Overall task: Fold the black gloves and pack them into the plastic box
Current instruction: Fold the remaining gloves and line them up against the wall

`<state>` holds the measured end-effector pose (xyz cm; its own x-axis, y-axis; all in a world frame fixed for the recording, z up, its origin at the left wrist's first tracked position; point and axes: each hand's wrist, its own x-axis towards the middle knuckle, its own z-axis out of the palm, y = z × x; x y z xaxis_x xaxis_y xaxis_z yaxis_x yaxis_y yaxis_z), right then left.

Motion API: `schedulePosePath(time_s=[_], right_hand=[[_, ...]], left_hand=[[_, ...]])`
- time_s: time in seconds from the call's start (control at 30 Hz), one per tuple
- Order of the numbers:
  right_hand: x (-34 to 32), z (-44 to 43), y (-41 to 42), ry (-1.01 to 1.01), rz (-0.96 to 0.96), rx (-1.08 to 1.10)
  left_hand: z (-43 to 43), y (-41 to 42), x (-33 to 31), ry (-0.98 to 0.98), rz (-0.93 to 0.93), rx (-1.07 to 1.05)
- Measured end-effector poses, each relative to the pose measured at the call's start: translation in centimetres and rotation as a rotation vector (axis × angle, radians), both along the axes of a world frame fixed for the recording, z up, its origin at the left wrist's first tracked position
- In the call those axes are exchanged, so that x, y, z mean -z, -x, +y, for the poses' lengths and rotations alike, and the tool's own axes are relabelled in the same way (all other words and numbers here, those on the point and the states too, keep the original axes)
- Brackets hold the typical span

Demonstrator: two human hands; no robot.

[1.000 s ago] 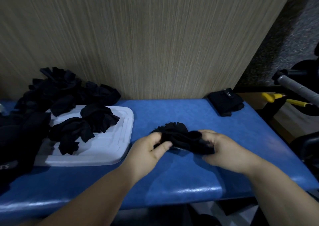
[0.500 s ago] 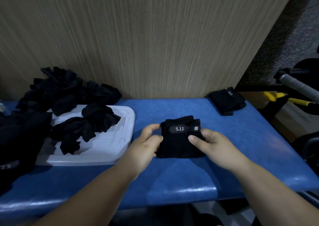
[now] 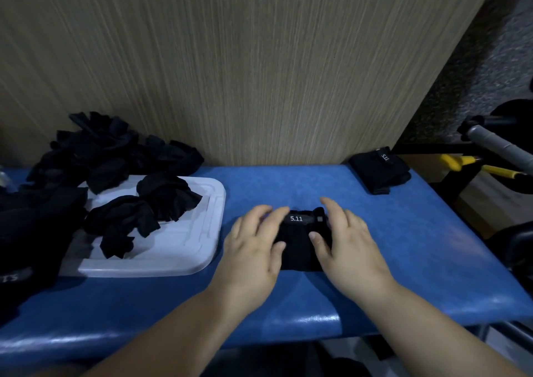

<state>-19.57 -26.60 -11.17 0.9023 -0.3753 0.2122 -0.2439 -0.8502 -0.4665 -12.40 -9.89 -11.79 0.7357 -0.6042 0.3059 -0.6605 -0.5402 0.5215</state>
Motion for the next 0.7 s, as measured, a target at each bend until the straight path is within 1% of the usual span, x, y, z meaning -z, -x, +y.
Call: schedulePosePath(time_s=[0.03,0.1,0.17,0.27,0.37,0.5,0.63,0.7], right_hand=[[0.3,-0.1,-0.1,0.037,-0.015,-0.068],[0.7,-0.4,-0.3,0.102,0.015,-0.187],[0.7,-0.3,-0.4,0.133,0.063,-0.239],[0.6,-0.5,-0.5,0.100,0.181,-0.275],[0.4,-0.6,-0.5,0.079,0.275,-0.258],[-0.1,-0.6,-0.4,0.081,0.327,-0.228],[-0.5,-0.6,-0.5,0.069,0.302,-0.192],[-0.8,-0.8,-0.5,0.086,0.273,-0.130]], left_hand=[[0.0,0.1,-0.1,-0.059,-0.045,0.054],[-0.1,0.4,0.1,-0.222,-0.040,0.123],[0.0,0.5,0.4,-0.356,-0.028,0.145],[0.0,0.4,0.6,-0.479,0.001,0.164],[0.3,0.0,0.4,-0.523,0.046,0.177],[0.5,-0.3,0.1,-0.535,0.071,0.164],[0.9,-0.5,-0.2,-0.516,0.092,0.139],[1.2,-0.9,-0.1,-0.461,0.111,0.071]])
